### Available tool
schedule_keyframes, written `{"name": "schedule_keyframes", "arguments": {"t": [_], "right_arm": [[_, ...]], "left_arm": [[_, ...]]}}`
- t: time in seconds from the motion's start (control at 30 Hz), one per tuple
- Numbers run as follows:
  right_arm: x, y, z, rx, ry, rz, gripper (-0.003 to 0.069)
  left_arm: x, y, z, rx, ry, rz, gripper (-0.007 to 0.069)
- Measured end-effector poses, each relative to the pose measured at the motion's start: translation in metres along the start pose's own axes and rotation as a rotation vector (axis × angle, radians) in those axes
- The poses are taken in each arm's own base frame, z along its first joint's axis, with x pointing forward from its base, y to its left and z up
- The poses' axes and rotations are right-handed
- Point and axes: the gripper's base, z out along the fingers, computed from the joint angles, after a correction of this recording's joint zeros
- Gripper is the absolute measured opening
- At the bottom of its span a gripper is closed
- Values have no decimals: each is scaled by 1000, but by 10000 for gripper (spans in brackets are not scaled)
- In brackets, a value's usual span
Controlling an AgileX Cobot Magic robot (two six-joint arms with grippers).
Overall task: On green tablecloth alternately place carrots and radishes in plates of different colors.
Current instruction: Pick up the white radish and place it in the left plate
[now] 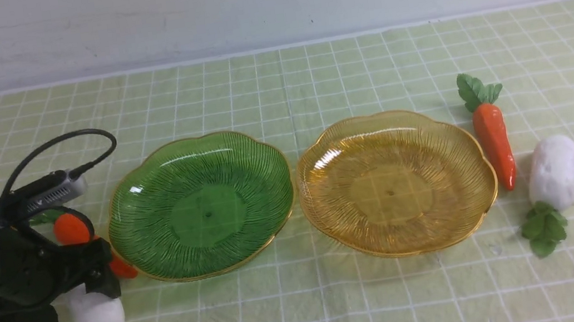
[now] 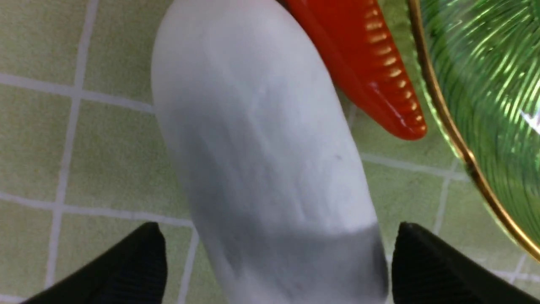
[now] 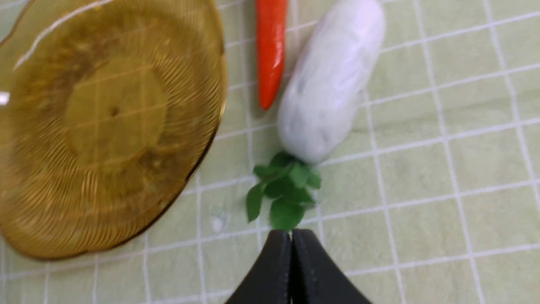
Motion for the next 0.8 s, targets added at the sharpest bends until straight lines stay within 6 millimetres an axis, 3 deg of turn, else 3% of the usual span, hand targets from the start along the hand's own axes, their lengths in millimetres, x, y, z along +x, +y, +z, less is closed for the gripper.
{"name": "schedule_keyframes", "arguments": {"t": [0.07, 0.13, 0.23, 0.3, 0.5, 0.57, 0.7, 0.8], "right_arm": [[-15, -7, 12, 15, 15, 49, -5], [-24, -11, 29, 20, 51, 70, 27], [-31, -13, 47, 18, 81, 91, 102], [-34, -17, 67, 22, 113, 105, 191], [-39, -22, 110, -7, 139, 170, 508], [-37, -25, 127, -14, 151, 186, 572], [-35, -26, 153, -35, 177, 164, 627], [-36, -21, 169, -61, 191, 131, 629]], "left_arm": [[1, 1, 8, -5, 31, -5, 603], [3, 2, 9, -17, 59, 7, 454], [6, 4, 1, -45, 92, 39, 461], [10, 5, -14, -72, 93, 60, 465], [15, -9, -93, -29, -149, 91, 465], [14, -20, -115, 23, -241, 136, 465], [5, -49, -133, 146, -305, 244, 465], [-5, -74, -127, 234, -305, 317, 465]]}}
